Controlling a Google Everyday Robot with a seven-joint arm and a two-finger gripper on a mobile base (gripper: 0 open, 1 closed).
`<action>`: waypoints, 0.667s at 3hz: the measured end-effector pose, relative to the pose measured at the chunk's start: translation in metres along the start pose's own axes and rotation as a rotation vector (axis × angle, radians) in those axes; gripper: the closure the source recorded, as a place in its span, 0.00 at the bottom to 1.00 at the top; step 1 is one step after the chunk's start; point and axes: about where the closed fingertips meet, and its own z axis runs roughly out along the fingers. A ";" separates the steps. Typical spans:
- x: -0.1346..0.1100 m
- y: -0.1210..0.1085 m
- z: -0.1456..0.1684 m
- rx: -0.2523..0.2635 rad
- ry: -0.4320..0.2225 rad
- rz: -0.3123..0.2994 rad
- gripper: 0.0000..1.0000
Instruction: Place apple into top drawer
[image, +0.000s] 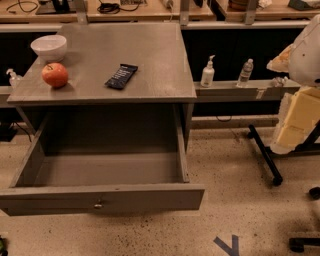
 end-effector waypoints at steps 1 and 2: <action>-0.003 -0.003 0.000 0.007 -0.006 -0.006 0.00; -0.041 -0.036 0.009 0.011 -0.040 -0.079 0.00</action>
Offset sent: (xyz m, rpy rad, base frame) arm 0.1353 0.0922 0.0216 0.0323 -0.0650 0.2522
